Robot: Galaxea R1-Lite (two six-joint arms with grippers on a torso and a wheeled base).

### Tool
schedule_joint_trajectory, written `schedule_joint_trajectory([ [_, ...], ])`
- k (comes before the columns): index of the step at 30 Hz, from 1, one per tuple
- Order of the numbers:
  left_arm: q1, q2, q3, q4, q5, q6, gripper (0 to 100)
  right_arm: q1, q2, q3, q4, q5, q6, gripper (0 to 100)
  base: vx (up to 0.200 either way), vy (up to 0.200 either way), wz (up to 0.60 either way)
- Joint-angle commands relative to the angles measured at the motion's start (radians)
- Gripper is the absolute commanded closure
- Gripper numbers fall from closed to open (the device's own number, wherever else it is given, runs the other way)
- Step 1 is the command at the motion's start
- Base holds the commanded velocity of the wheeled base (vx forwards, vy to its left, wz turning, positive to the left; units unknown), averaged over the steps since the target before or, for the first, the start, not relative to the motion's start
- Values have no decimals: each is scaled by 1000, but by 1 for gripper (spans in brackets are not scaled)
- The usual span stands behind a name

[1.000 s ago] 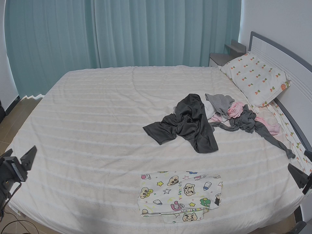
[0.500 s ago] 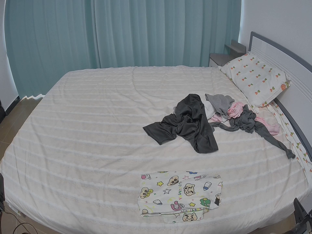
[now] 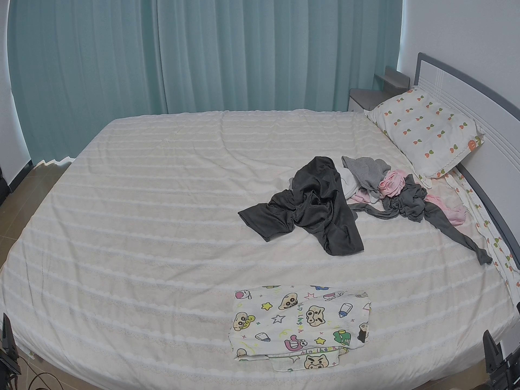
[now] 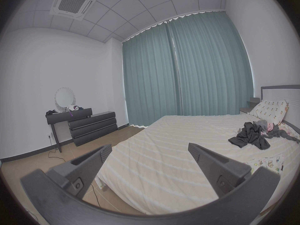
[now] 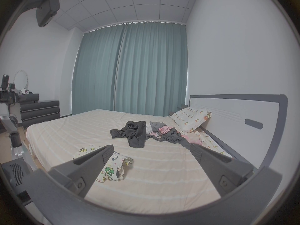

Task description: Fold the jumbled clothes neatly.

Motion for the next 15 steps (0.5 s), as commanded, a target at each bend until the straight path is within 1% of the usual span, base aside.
schedule_joint_trajectory([
  [1, 3, -15, 149, -171, -69, -2, 0, 0, -11, 24, -17, 3, 24, 0, 0, 0, 0],
  [2, 2, -15, 177, -217, -90, 1, 0, 0, -11, 24, -17, 3, 25, 0, 0, 0, 0],
  [3, 2, -15, 177, -217, -90, 1, 0, 0, -11, 24, -17, 3, 25, 0, 0, 0, 0],
  [4, 3, -15, 221, -311, -166, 4, 0, 0, -11, 24, -15, 16, 33, 0, 0, 0, 0],
  [7, 2, -14, 221, -326, -253, -2, 0, 2, -11, 28, -15, 99, 38, 0, 0, 0, 0],
  [10, 2, -14, 221, -322, -337, -3, 0, 2, -11, 28, -14, 98, 38, 0, 0, 0, 0],
  [13, 2, -14, 221, -282, -414, -6, 0, 0, -11, 28, -15, 98, 39, 0, 0, 0, 0],
  [15, 2, -14, 221, -279, -448, -17, 0, 2, -11, 30, -15, 96, 39, 0, 0, 0, 0],
])
